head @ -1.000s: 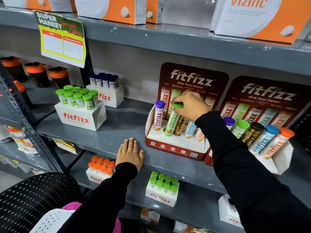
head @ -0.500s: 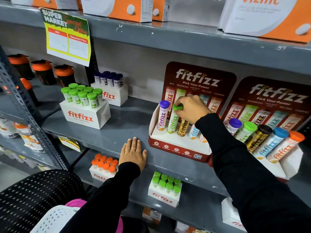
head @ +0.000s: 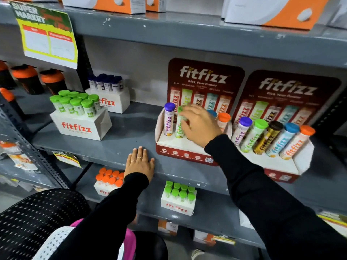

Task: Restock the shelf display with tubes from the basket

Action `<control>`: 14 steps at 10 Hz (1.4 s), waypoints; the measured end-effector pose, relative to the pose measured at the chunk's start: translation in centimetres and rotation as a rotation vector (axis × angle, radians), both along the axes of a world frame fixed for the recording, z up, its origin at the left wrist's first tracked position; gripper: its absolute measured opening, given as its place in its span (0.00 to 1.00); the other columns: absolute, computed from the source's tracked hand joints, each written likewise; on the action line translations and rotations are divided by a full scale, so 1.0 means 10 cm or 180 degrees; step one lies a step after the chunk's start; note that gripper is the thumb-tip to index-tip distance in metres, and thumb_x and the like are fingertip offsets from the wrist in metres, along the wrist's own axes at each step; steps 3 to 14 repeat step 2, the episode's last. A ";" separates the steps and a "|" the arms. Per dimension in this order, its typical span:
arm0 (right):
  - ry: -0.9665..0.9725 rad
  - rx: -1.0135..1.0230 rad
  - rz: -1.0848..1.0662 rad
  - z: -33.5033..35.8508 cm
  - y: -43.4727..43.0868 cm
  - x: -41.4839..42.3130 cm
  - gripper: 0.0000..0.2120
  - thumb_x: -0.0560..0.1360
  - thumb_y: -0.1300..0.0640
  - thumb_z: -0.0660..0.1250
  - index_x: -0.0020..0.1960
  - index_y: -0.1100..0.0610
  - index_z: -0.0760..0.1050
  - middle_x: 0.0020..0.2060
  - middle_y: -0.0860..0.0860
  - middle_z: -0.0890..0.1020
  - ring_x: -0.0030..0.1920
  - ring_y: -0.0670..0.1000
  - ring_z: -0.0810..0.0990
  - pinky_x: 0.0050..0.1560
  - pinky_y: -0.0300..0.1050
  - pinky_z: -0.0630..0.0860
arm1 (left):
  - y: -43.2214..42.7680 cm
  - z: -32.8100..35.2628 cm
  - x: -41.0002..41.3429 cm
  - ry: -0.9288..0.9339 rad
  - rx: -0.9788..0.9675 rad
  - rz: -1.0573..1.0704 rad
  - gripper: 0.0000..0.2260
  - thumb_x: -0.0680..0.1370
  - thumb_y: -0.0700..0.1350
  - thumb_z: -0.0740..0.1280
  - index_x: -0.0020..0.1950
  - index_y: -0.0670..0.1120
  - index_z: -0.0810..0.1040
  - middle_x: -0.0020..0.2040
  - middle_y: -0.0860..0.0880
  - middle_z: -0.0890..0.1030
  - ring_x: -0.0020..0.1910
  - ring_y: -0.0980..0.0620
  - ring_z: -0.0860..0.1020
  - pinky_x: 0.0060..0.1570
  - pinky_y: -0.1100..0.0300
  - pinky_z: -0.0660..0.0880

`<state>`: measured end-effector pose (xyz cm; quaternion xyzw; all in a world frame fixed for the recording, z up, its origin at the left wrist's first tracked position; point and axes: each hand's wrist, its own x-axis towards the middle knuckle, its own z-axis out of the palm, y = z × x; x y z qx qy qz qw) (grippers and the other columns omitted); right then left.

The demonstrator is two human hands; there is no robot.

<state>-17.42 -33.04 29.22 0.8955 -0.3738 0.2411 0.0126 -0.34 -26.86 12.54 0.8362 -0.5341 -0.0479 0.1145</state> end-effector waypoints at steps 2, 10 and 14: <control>0.0037 -0.0931 0.1135 -0.39 0.74 -0.39 0.15 0.69 0.62 0.59 0.39 0.63 0.85 0.41 0.58 0.88 0.46 0.56 0.86 0.58 0.47 0.76 | 0.16 0.09 -0.38 0.0347 -0.0783 -0.0055 0.29 0.76 0.52 0.49 0.71 0.35 0.60 0.73 0.37 0.61 0.74 0.40 0.57 0.73 0.46 0.53; 0.0037 -0.0931 0.1135 -0.39 0.74 -0.39 0.15 0.69 0.62 0.59 0.39 0.63 0.85 0.41 0.58 0.88 0.46 0.56 0.86 0.58 0.47 0.76 | 0.16 0.09 -0.38 0.0347 -0.0783 -0.0055 0.29 0.76 0.52 0.49 0.71 0.35 0.60 0.73 0.37 0.61 0.74 0.40 0.57 0.73 0.46 0.53; 0.0037 -0.0931 0.1135 -0.39 0.74 -0.39 0.15 0.69 0.62 0.59 0.39 0.63 0.85 0.41 0.58 0.88 0.46 0.56 0.86 0.58 0.47 0.76 | 0.16 0.09 -0.38 0.0347 -0.0783 -0.0055 0.29 0.76 0.52 0.49 0.71 0.35 0.60 0.73 0.37 0.61 0.74 0.40 0.57 0.73 0.46 0.53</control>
